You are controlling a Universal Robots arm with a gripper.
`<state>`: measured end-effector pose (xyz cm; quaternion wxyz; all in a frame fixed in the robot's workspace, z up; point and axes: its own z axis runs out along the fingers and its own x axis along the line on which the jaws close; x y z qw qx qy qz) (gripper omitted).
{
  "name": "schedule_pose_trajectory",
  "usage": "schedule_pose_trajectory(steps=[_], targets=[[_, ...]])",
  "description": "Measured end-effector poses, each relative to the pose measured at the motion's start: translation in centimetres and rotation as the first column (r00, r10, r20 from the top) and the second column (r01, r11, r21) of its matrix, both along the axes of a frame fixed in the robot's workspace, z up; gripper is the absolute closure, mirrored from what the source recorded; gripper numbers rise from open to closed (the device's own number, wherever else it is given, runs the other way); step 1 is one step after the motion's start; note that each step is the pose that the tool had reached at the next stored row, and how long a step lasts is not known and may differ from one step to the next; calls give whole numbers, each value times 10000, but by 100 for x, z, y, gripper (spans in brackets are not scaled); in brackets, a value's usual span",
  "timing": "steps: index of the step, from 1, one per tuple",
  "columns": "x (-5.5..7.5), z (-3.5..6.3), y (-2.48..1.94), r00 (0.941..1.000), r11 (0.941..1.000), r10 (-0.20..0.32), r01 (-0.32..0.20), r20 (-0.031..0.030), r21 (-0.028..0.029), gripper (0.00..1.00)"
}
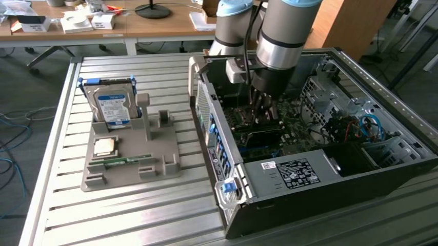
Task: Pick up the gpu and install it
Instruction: 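Press down on the gpu until it lock into place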
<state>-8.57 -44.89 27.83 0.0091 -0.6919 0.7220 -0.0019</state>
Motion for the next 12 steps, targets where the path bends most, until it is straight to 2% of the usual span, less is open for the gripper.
schedule_pose_trajectory(steps=[12], targets=[[0, 308, 0, 10000, 10000, 0, 0, 0, -1, 89]])
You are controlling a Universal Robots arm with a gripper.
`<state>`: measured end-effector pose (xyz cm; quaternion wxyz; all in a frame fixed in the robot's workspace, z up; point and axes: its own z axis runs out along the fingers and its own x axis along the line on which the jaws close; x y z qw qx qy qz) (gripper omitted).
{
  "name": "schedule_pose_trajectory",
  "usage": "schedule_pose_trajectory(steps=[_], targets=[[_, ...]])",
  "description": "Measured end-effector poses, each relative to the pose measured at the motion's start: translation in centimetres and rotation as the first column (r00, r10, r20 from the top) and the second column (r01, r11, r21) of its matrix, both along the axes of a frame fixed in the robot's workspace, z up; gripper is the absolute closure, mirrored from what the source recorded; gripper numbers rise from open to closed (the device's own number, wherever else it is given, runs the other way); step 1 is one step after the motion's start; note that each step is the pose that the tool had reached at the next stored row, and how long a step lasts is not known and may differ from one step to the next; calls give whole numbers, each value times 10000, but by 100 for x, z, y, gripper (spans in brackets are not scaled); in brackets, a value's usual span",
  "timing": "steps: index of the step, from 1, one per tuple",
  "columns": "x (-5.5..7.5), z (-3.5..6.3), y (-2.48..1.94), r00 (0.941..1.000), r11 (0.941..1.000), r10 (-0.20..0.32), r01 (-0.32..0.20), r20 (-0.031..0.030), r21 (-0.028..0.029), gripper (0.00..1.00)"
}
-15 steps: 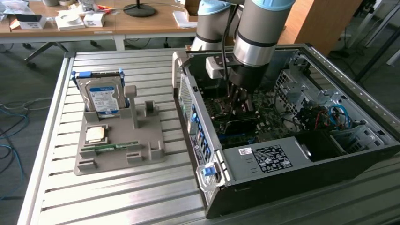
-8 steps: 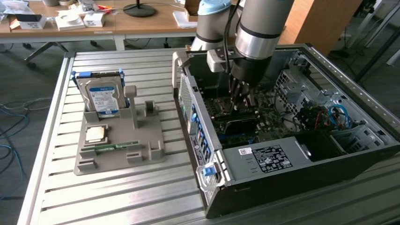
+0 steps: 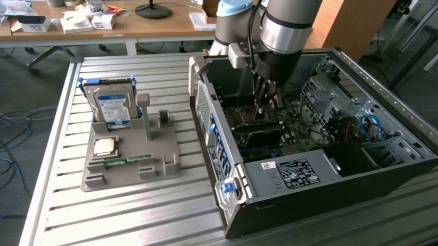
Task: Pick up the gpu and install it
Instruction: 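Press down on the gpu until it lock into place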
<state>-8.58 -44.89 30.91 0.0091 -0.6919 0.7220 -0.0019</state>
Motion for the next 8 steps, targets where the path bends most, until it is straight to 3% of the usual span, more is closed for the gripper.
schedule_pose_trajectory(steps=[8], targets=[[0, 40, 0, 10000, 10000, 0, 0, 1, 0, 89]])
